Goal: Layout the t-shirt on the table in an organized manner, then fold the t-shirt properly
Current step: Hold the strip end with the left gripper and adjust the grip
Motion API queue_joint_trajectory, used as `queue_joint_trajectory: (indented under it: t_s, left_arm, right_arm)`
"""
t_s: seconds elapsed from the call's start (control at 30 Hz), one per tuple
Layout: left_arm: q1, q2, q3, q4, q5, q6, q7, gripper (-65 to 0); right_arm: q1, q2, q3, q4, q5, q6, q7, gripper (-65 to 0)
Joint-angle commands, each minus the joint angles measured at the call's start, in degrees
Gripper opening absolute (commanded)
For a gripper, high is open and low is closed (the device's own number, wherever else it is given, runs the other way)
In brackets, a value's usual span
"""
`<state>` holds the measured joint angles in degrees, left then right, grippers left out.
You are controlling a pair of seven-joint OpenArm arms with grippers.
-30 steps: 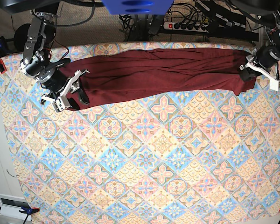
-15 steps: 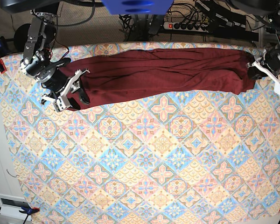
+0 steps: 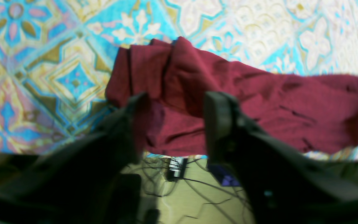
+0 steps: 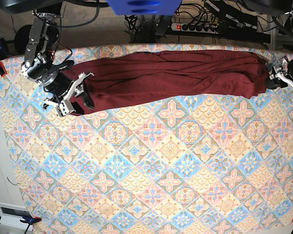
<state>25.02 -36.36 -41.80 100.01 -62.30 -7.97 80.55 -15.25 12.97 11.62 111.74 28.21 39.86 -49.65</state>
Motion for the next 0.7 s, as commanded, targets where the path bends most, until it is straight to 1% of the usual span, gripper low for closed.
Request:
queue_joint_trajectory:
  t_s: [0.0, 0.1, 0.17, 0.2, 0.3, 0.43, 0.53, 0.63, 0.67]
  left_arm:
    - [-1.1, -1.4, -0.5, -0.5, -1.0, -0.8, -0.6, -30.4]
    - [-2.9, -1.4, -0.5, -4.1, -0.8, -1.7, -0.6, -18.5]
    - [-4.4, -1.5, -0.5, -6.7, -0.8, -2.2, -0.6, -13.5]
    - [-5.2, -1.5, -0.4, -8.3, -0.8, -2.2, -0.6, -12.0]
    - [-7.7, -1.5, 0.8, -13.3, -0.9, -2.3, -0.6, -11.0]
    - [-10.5, -1.7, 6.9, -18.6, -0.5, -2.3, -0.6, -11.0]
    - [-11.3, -1.3, 7.6, -20.1, 1.3, -2.3, -0.6, -11.0]
    - [-13.3, 0.9, 9.4, -20.1, 3.0, -2.1, -0.6, -11.0]
    - [-13.6, 1.1, 10.2, -20.1, 3.8, -2.1, -0.6, -11.0]
  right_arm:
    - [0.6, 0.6, 0.3, 0.9, 0.9, 0.1, 1.3, -42.9]
    - [0.6, 0.6, 0.3, 0.9, 0.9, 0.1, 1.3, -42.9]
    - [0.6, 0.6, 0.3, 0.9, 0.9, 0.1, 1.3, -42.9]
    - [0.6, 0.6, 0.3, 0.9, 0.9, 0.1, 1.3, -42.9]
    - [0.6, 0.6, 0.3, 0.9, 0.9, 0.1, 1.3, -42.9]
    - [0.6, 0.6, 0.3, 0.9, 0.9, 0.1, 1.3, -42.9]
    - [0.6, 0.6, 0.3, 0.9, 0.9, 0.1, 1.3, -42.9]
    - [0.6, 0.6, 0.3, 0.9, 0.9, 0.1, 1.4, -42.9]
    - [0.6, 0.6, 0.4, 0.9, 0.9, 0.1, 1.4, -42.9]
